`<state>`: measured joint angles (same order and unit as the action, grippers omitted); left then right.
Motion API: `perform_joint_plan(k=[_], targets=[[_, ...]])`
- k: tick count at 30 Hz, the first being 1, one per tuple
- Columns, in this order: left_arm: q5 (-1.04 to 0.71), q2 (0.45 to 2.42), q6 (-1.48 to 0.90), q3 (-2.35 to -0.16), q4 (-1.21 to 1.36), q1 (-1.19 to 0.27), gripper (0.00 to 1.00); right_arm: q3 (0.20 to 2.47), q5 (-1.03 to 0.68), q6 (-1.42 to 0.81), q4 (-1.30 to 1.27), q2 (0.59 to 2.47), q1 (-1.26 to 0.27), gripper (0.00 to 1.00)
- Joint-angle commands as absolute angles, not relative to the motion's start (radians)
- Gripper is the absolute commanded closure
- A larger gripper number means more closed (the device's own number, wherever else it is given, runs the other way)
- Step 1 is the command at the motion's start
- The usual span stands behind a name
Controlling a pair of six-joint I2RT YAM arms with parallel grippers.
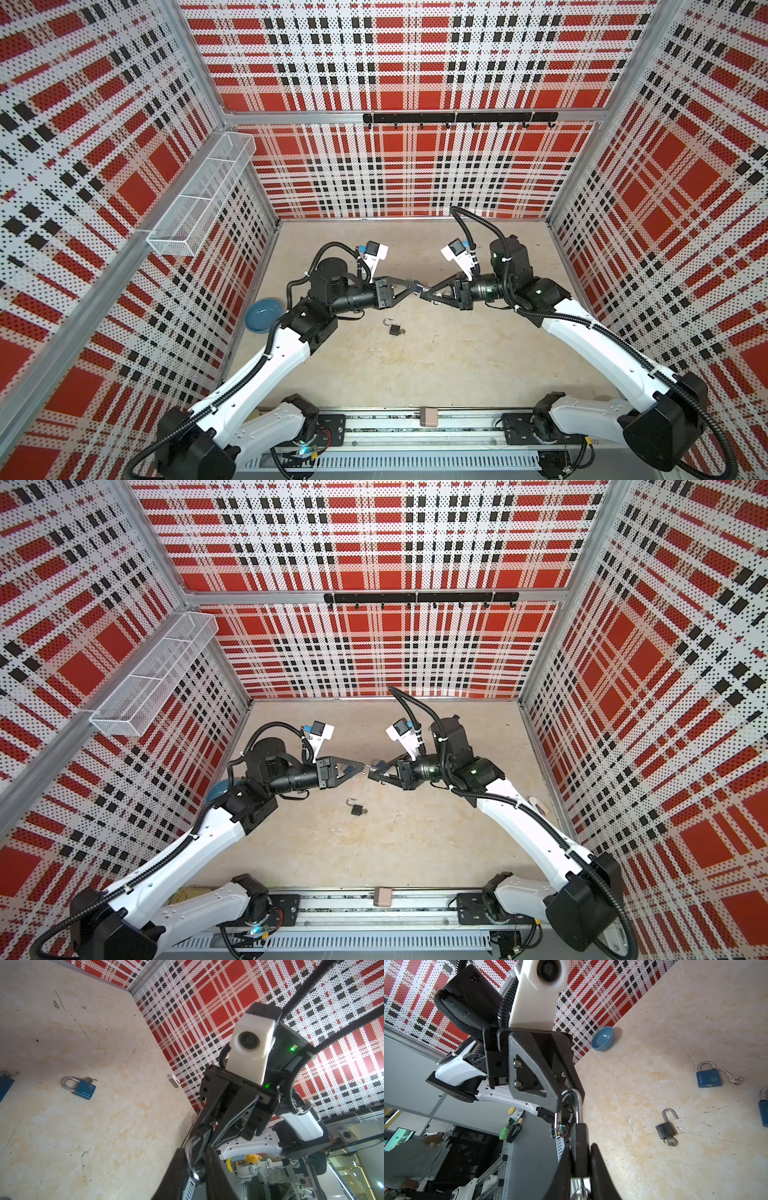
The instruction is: Lock with the key
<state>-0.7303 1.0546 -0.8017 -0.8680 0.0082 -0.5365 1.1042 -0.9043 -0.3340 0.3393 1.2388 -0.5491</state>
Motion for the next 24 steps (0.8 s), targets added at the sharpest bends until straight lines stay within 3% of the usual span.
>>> perform_joint_plan(k=[1, 10, 24], targets=[[-0.752, 1.057, -0.788, -0.86, 0.013, -0.542, 0.84, 1.14, -0.928, -0.334, 0.287, 1.241, -0.546, 1.0], [-0.746, 1.063, -0.784, -0.855, 0.012, -0.538, 1.0, 1.128, -1.009, -0.399, 0.219, 1.236, -0.546, 1.0], [-0.702, 1.074, -0.731, -0.828, 0.012, -0.53, 1.0, 1.085, -1.14, -0.56, 0.056, 1.213, -0.548, 1.0]])
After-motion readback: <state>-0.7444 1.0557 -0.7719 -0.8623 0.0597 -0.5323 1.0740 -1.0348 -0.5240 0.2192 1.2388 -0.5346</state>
